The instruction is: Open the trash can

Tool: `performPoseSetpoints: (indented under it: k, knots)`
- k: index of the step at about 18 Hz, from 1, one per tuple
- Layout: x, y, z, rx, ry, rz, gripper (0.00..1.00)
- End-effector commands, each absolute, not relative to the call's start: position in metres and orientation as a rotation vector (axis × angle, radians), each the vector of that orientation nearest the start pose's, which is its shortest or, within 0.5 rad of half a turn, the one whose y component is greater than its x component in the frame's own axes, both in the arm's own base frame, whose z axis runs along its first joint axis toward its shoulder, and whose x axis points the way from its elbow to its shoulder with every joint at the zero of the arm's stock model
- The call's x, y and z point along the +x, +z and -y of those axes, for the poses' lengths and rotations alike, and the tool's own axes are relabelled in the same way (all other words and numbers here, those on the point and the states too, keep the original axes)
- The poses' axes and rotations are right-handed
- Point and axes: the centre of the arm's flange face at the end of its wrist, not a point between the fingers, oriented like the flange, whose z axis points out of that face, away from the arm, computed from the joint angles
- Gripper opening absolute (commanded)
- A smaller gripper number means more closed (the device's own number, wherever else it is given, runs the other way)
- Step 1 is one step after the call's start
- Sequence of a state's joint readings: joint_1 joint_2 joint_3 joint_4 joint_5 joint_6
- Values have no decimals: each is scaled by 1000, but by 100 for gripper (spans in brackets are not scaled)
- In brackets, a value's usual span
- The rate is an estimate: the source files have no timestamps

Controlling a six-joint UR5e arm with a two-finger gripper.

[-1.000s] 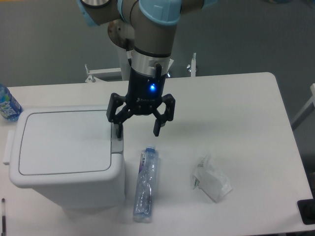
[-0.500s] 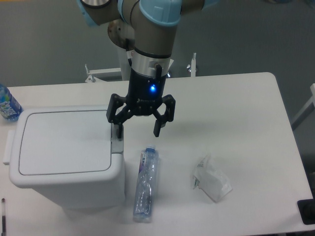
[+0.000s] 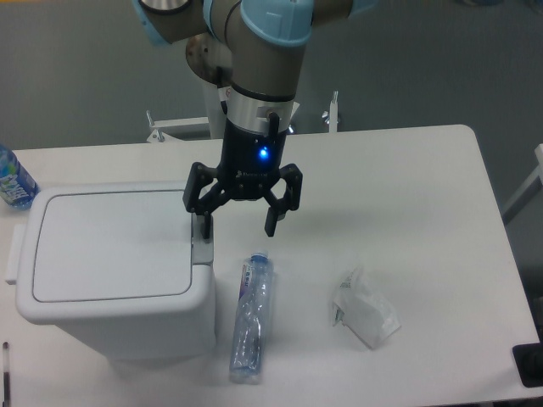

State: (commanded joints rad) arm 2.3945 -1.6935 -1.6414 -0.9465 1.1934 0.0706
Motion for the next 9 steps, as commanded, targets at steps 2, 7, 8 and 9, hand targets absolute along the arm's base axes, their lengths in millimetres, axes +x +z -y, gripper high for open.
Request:
performPoseSetpoints:
  k: [2,7,8,9]
  knots:
    - [-300,466,-510,-2447,-202,852,100]
    - [-300,466,-510,-2446,-201,851,100]
    - [-301,467,-510,-2445,-200,850,100]
    - [-301,470,-510,-2441,-196,847,100]
